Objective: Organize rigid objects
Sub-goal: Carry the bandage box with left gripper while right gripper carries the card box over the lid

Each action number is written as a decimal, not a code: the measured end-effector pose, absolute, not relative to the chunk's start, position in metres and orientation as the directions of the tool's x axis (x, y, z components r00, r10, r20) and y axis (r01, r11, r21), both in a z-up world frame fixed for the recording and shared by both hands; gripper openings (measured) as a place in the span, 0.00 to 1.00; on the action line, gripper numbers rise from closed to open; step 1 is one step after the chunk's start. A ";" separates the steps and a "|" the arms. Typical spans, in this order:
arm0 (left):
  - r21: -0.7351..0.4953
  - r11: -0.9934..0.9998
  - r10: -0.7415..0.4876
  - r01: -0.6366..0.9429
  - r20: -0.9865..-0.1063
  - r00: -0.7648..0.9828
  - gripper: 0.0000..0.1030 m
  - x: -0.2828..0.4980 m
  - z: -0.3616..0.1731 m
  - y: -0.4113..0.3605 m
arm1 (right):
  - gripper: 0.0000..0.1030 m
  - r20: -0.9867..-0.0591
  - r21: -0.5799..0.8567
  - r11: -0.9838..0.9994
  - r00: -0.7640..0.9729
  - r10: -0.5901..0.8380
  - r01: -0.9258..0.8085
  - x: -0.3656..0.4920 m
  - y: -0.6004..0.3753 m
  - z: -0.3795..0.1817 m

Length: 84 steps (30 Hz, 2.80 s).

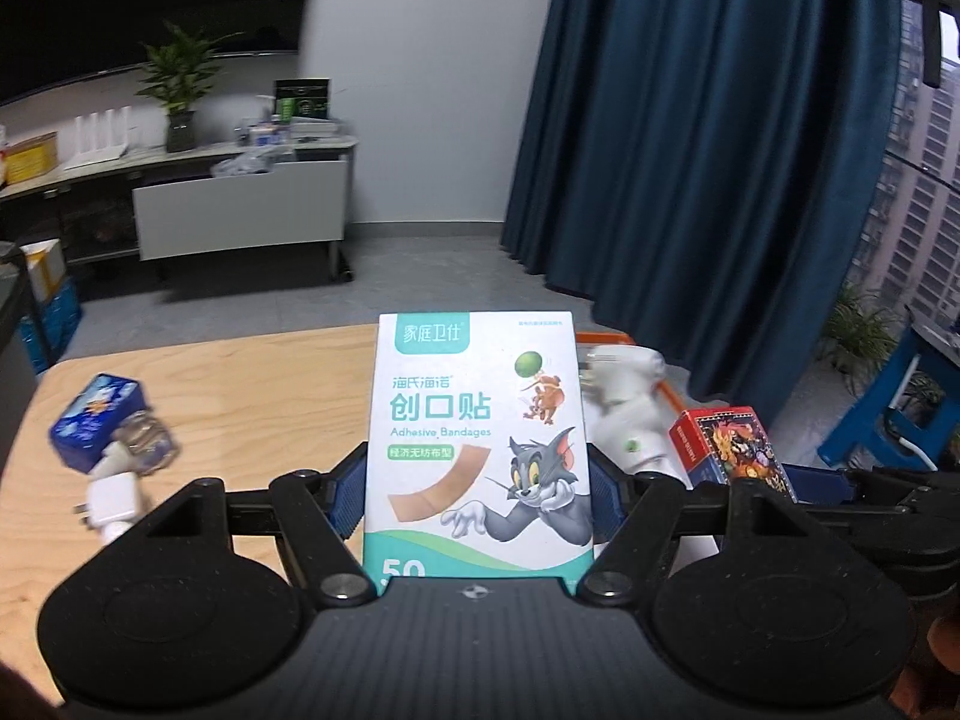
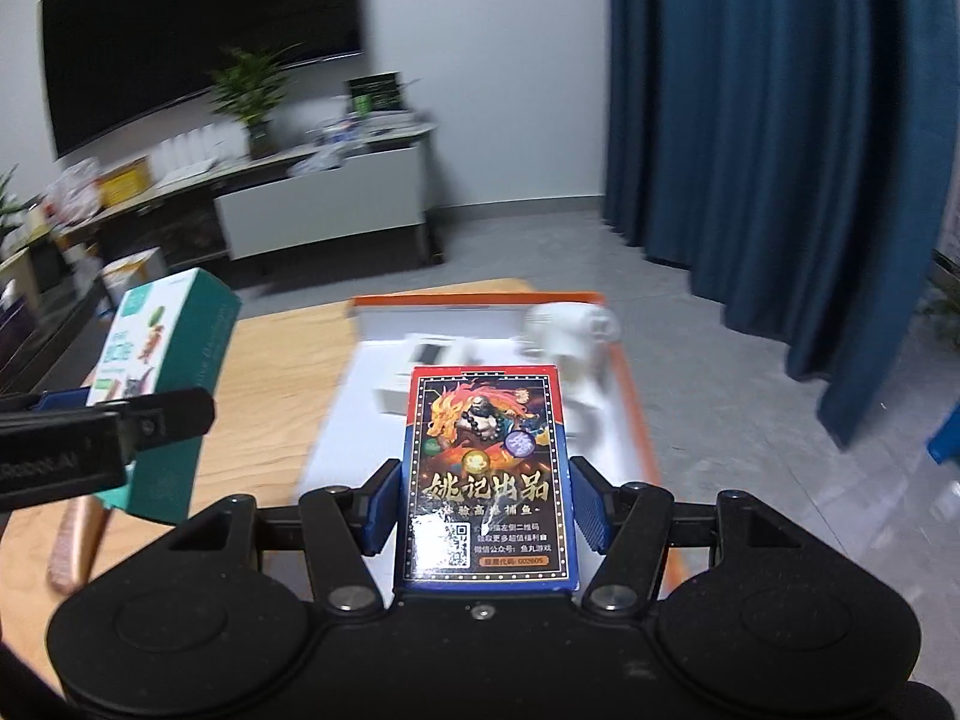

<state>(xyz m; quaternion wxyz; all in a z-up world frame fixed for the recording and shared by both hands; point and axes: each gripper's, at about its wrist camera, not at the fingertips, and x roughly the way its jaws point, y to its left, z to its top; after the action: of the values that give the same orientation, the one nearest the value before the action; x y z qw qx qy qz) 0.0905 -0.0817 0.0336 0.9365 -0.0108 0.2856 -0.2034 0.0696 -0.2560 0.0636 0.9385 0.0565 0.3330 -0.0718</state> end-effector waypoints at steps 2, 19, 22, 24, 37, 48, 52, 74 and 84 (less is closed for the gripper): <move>-0.136 0.912 -0.396 0.386 -0.538 0.744 0.69 0.089 0.030 -0.088 | 0.68 -0.630 0.060 0.978 0.768 -0.117 0.198 0.066 -0.267 0.063; -0.141 0.911 -0.390 0.388 -0.601 0.697 0.69 0.084 0.014 -0.099 | 0.68 -0.654 0.059 0.979 0.749 -0.109 0.194 0.054 -0.277 0.049; -0.143 0.910 -0.392 0.389 -0.605 0.693 0.69 0.084 0.013 -0.101 | 0.68 -0.658 0.053 0.980 0.746 -0.109 0.190 0.054 -0.275 0.048; -0.146 0.911 -0.391 0.386 -0.606 0.693 0.69 0.084 0.012 -0.101 | 0.68 -0.662 0.056 0.980 0.742 -0.106 0.189 0.054 -0.275 0.047; -0.156 0.914 -0.388 0.375 -0.610 0.691 0.69 0.083 0.013 -0.102 | 0.68 -0.663 0.051 0.983 0.742 -0.097 0.175 0.054 -0.274 0.045; -0.165 0.915 -0.387 0.368 -0.614 0.688 0.69 0.084 0.012 -0.100 | 0.68 -0.664 0.051 0.984 0.741 -0.094 0.170 0.053 -0.273 0.045; -0.166 0.916 -0.385 0.364 -0.614 0.689 0.69 0.084 0.011 -0.099 | 0.68 -0.665 0.048 0.985 0.741 -0.093 0.167 0.054 -0.271 0.044; -0.170 0.917 -0.384 0.361 -0.616 0.688 0.69 0.084 0.010 -0.099 | 0.68 -0.667 0.043 0.986 0.740 -0.092 0.162 0.054 -0.269 0.045; -0.172 0.917 -0.385 0.360 -0.618 0.686 0.69 0.085 0.010 -0.098 | 0.68 -0.668 0.043 0.986 0.739 -0.091 0.161 0.055 -0.268 0.045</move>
<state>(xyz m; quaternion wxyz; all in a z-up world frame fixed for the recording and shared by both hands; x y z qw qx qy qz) 0.0849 -0.0984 0.0099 0.9179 -0.0181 0.3406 -0.2029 0.0554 -0.2684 0.0452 0.9312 0.0490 0.3549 -0.0677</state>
